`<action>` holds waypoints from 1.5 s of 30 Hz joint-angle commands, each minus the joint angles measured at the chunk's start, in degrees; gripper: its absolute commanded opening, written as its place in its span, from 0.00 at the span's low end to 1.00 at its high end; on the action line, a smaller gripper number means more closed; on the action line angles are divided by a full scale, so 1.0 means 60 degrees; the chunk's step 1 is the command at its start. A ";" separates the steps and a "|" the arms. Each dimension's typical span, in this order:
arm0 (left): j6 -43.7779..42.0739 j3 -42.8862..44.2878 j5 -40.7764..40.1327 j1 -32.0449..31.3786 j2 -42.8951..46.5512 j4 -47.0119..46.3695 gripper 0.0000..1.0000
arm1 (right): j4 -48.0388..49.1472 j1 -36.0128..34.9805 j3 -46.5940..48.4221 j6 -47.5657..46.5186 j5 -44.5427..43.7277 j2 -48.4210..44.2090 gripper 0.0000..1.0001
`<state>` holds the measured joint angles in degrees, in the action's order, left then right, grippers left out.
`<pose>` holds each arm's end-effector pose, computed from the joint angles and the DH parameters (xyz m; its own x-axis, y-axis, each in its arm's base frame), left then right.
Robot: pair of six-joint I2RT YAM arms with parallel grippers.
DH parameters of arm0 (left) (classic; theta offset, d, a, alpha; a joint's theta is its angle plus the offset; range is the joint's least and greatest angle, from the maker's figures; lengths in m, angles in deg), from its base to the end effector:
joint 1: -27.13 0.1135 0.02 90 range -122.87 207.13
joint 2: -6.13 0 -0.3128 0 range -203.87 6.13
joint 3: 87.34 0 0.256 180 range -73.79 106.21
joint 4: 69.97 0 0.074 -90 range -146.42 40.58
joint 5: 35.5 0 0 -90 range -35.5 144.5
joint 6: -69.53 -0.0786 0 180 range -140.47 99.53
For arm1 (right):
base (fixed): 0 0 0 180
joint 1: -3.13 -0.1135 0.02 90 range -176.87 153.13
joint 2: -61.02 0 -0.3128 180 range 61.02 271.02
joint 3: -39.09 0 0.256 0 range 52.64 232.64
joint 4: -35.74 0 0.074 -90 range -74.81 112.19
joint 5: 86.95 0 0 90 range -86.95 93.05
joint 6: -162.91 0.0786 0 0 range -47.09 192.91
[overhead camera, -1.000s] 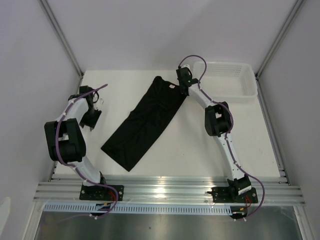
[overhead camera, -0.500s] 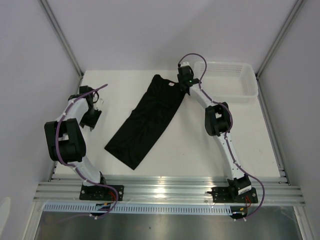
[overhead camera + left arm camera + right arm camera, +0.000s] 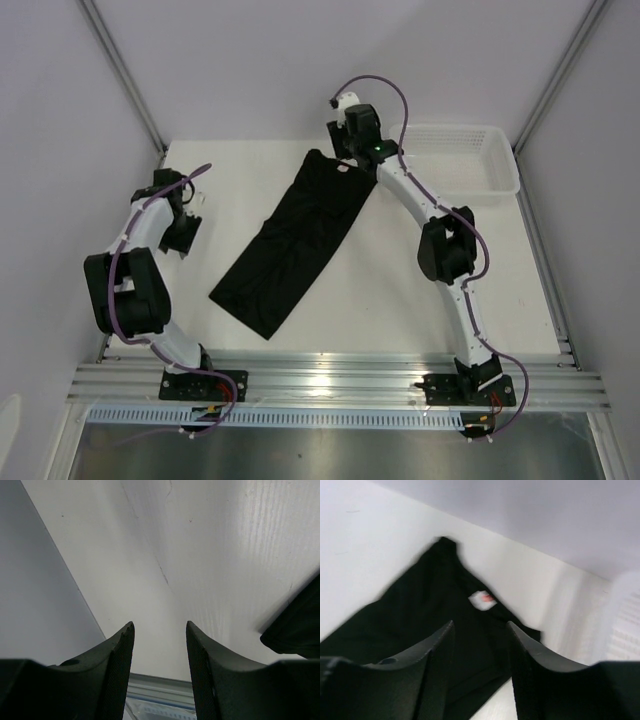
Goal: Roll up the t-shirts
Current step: Fold the tshirt, then roll the tshirt
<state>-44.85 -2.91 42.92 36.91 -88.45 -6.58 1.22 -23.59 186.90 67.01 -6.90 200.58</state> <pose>0.3321 0.0733 0.2354 -0.9526 0.2461 -0.1786 0.1875 0.9378 0.2923 0.5842 0.2789 0.2861 -0.3619 -0.2955 -0.8841 -0.3435 0.9240 -0.1682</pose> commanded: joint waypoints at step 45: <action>0.0286 -0.2526 0.3477 0.0186 0.3723 -0.1234 0.50 | 0.2353 -0.8306 -1.1548 0.2930 -0.0304 -0.4934 0.05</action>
<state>-40.33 -18.72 57.50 37.59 -68.65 -15.65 21.05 -72.98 122.25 81.70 -6.90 174.77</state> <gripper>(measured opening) 0.503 0.063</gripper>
